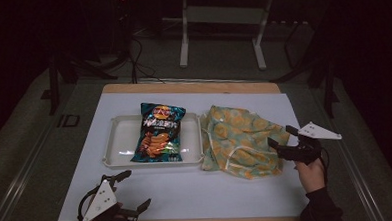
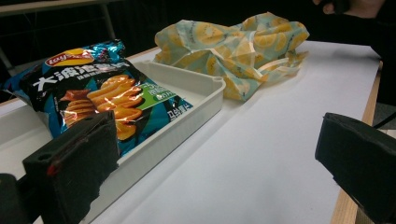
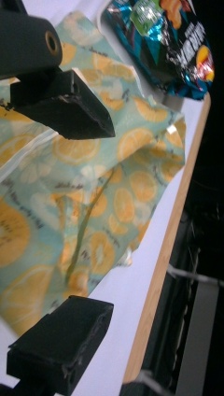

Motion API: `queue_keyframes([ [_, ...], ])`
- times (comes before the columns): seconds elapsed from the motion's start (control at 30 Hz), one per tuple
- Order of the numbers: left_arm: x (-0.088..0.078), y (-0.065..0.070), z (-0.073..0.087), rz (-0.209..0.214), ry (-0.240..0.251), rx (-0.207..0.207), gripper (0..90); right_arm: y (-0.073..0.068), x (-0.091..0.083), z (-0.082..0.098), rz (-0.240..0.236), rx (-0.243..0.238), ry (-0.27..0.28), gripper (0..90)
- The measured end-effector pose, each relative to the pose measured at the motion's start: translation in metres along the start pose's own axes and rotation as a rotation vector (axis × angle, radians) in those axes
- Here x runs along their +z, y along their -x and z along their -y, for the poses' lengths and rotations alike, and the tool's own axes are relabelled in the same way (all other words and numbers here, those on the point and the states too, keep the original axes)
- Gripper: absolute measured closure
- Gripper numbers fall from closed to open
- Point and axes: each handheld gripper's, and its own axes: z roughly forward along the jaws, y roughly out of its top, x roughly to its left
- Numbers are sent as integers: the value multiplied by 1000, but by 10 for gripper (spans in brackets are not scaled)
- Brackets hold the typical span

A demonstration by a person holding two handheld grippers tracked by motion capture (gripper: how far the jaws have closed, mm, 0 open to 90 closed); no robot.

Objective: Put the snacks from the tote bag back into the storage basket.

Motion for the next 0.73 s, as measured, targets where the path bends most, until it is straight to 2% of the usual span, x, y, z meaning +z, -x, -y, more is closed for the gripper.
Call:
queue_keyframes([
  [0.17,0,0,0,3,-2,2,2,0,-8,18,109,30,31,137],
  [0.2,0,0,0,3,-1,3,1,1,-10,21,131,48,36,137],
  [0.3,-1,1,-1,5,3,5,1,3,-12,30,165,76,43,137],
  [0.37,-1,1,-1,4,1,7,2,4,-11,33,167,80,30,137],
  [0.5,-2,1,-1,1,0,6,1,5,-9,35,174,69,39,136],
  [0.73,-2,1,0,3,-5,9,1,7,-8,36,160,84,35,137],
])
